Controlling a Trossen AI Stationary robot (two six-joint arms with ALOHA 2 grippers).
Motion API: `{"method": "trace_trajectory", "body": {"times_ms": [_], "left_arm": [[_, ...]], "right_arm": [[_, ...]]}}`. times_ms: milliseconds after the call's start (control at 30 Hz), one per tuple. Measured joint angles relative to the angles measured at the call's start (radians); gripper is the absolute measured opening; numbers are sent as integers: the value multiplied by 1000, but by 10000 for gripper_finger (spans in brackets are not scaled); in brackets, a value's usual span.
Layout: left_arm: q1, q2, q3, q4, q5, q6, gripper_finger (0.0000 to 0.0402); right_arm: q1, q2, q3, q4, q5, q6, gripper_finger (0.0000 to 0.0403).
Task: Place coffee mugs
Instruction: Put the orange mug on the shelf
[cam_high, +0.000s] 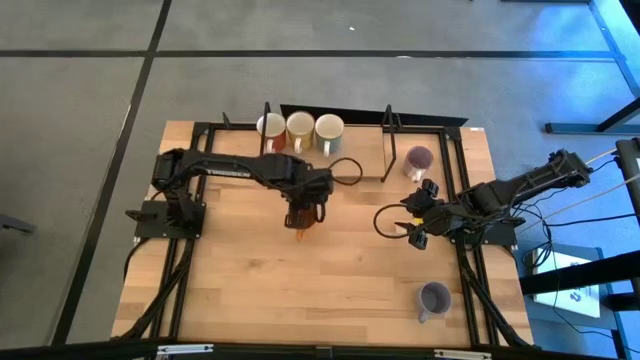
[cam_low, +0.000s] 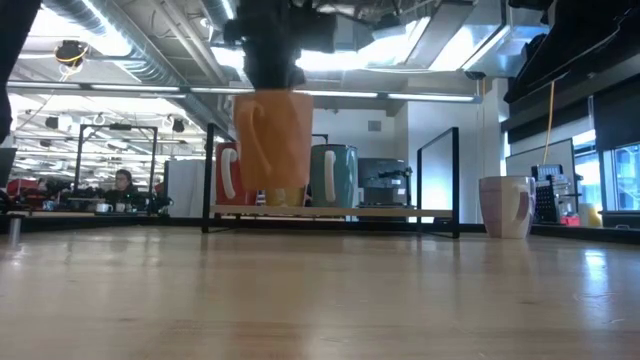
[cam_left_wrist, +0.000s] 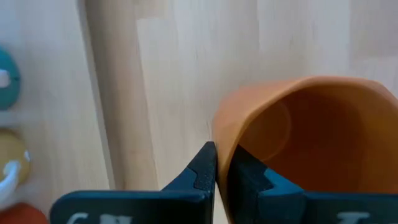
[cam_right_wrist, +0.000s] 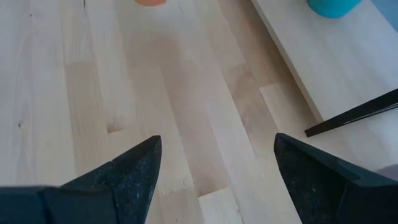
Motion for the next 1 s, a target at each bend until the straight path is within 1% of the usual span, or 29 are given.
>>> {"method": "trace_trajectory", "body": {"times_ms": [167,300,467,633,700,833,900,1000], "left_arm": [[25,52,0,-9,52,63,17],[42,93,0,-3,76,77,17],[41,159,0,7,84,145,17],[40,178,2,23,122,143,21],[40,180,2,24,107,128,31],[40,172,0,13,61,96,66],[40,165,0,1,58,86,84],[40,147,8,-41,59,16,107]], "right_arm": [[0,0,0,0,2,16,298],[0,0,0,1,10,18,298],[0,0,0,8,39,19,298],[0,0,0,13,51,19,298],[0,0,0,13,52,19,298],[0,0,0,16,53,19,298],[0,0,0,16,53,19,298],[0,0,0,16,53,19,298]]}}
